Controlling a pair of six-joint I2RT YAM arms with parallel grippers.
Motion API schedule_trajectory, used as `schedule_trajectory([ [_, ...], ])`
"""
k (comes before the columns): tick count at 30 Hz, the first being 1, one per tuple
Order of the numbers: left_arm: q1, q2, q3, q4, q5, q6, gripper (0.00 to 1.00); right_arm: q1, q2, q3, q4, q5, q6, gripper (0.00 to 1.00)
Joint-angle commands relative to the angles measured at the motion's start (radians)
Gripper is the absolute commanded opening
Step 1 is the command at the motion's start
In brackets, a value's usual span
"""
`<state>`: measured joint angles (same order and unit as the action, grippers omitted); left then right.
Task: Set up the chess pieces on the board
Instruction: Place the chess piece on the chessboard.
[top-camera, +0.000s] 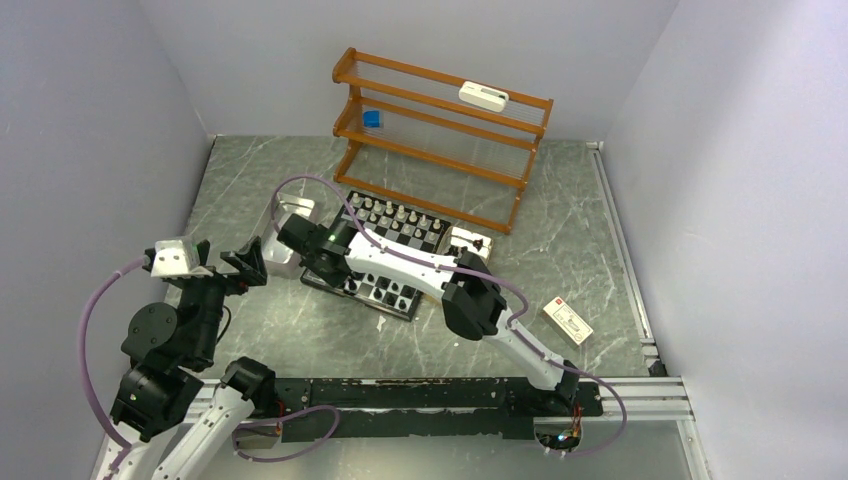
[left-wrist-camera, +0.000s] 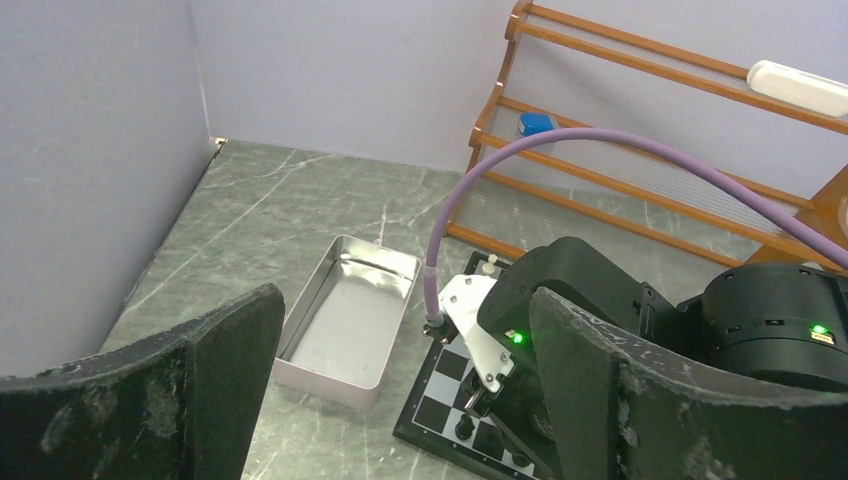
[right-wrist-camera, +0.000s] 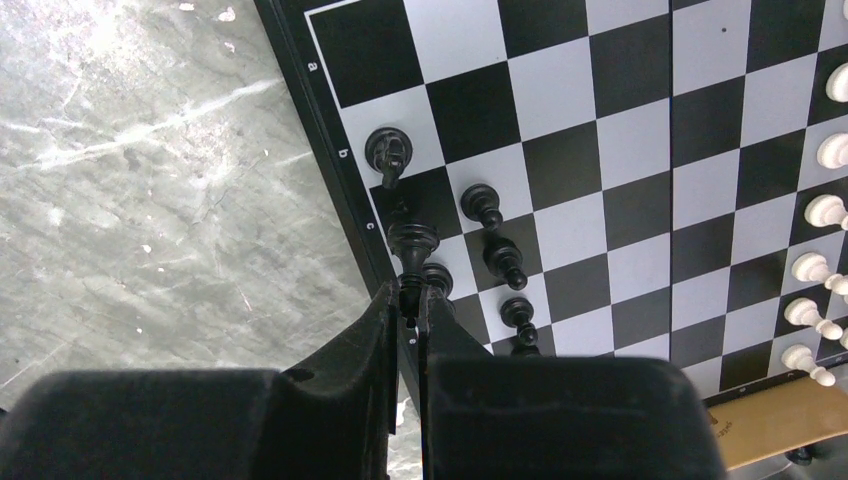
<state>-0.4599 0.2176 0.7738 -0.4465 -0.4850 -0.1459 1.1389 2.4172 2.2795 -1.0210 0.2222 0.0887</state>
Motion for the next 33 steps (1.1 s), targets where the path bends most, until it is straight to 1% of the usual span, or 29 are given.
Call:
schedule_trajectory([
  [1,0.004,-0.013,0.008,0.009,-0.016,-0.001,0.97,0.004,0.032,0.046,-0.028,0.014,-0.012,0.05],
  [33,0.004,-0.02,0.009,0.008,-0.02,-0.005,0.97,0.004,0.055,0.041,-0.024,0.035,-0.001,0.12],
])
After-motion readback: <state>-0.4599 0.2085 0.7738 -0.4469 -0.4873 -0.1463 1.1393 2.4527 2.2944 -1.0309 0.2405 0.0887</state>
